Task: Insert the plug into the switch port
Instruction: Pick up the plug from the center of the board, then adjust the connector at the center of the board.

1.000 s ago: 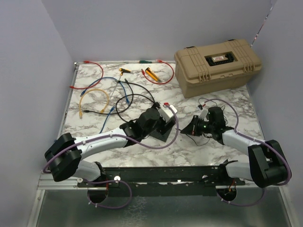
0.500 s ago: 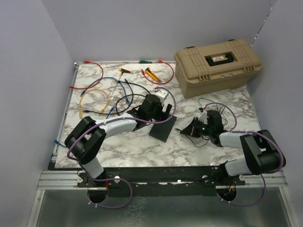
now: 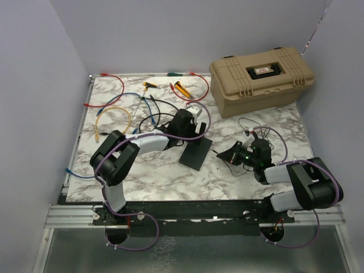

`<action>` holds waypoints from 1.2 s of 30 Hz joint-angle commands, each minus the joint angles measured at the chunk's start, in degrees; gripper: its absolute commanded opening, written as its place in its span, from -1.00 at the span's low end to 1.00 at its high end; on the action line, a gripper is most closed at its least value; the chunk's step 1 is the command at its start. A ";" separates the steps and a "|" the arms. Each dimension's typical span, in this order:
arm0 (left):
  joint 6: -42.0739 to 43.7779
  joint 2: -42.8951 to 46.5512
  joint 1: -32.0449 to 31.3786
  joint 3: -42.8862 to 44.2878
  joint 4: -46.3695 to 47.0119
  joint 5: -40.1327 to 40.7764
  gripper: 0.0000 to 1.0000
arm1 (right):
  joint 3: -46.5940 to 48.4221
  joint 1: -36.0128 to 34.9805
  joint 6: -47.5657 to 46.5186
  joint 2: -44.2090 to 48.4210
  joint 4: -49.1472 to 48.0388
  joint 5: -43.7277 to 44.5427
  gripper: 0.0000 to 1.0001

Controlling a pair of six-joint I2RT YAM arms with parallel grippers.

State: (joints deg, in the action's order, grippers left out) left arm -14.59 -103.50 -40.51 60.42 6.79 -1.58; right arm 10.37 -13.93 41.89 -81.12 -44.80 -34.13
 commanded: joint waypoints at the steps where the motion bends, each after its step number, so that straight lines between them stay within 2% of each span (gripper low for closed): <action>1: -1.62 -1.14 -0.09 1.19 -2.73 -3.77 0.87 | -1.14 0.58 3.18 -1.43 -8.18 0.65 -0.99; 5: -1.69 -0.16 -0.09 0.59 -3.84 -3.68 0.86 | -0.59 0.77 4.84 -4.86 -10.49 0.95 -0.99; 17: -2.12 -2.37 -0.05 1.80 -5.90 -6.08 0.77 | -1.64 1.96 10.11 -16.81 -25.29 0.46 -0.99; 21: -2.30 -2.99 -0.09 1.89 -6.08 -5.65 0.75 | 0.28 2.29 8.87 -18.40 -22.32 -0.43 -0.99; 36: -1.57 -5.39 -0.09 3.26 -6.70 -6.54 0.67 | 1.74 2.99 8.23 -24.26 -27.49 -2.86 -0.99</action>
State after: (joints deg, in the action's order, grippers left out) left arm -16.73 -106.96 -40.51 62.39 1.39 -7.31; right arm 11.60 -11.49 51.00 -104.14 -69.45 -36.56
